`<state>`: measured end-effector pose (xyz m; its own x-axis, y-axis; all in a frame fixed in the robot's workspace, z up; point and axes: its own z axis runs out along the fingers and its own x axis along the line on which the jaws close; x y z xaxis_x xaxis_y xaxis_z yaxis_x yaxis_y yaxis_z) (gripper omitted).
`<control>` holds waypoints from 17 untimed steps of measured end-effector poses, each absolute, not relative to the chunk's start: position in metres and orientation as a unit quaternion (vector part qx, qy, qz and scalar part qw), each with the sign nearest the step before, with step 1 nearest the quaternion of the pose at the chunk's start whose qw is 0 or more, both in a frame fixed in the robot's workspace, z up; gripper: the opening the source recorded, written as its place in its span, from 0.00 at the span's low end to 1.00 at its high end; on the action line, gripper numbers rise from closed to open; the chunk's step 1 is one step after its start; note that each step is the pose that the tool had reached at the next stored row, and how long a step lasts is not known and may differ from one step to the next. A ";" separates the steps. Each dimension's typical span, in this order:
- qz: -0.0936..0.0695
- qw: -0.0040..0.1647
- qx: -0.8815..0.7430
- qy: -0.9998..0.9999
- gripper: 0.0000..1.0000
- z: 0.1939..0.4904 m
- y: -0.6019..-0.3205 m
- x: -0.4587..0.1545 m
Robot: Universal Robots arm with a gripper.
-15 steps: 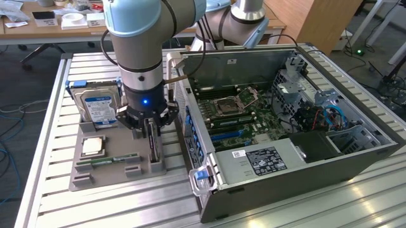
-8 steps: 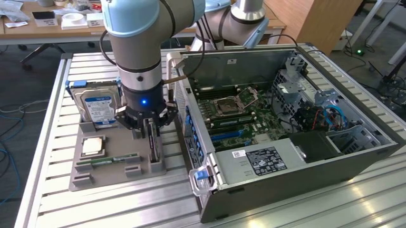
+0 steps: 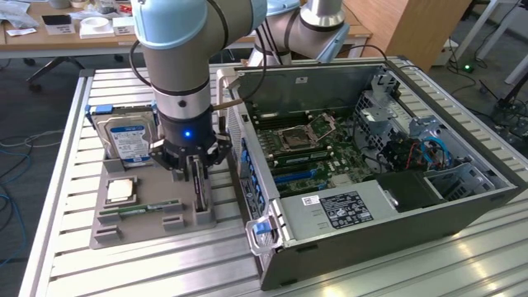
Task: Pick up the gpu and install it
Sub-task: 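Pick up the gpu and move the gpu toward the slot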
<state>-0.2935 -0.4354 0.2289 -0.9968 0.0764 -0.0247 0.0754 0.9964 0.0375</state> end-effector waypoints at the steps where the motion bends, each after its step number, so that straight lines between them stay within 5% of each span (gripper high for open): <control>1: 0.018 0.013 0.038 0.999 0.42 0.229 -0.436 -0.293; 17: 0.018 0.013 0.038 0.999 0.42 0.229 -0.436 -0.291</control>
<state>-0.2915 -0.4356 0.2289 -0.9968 0.0763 -0.0248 0.0754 0.9965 0.0363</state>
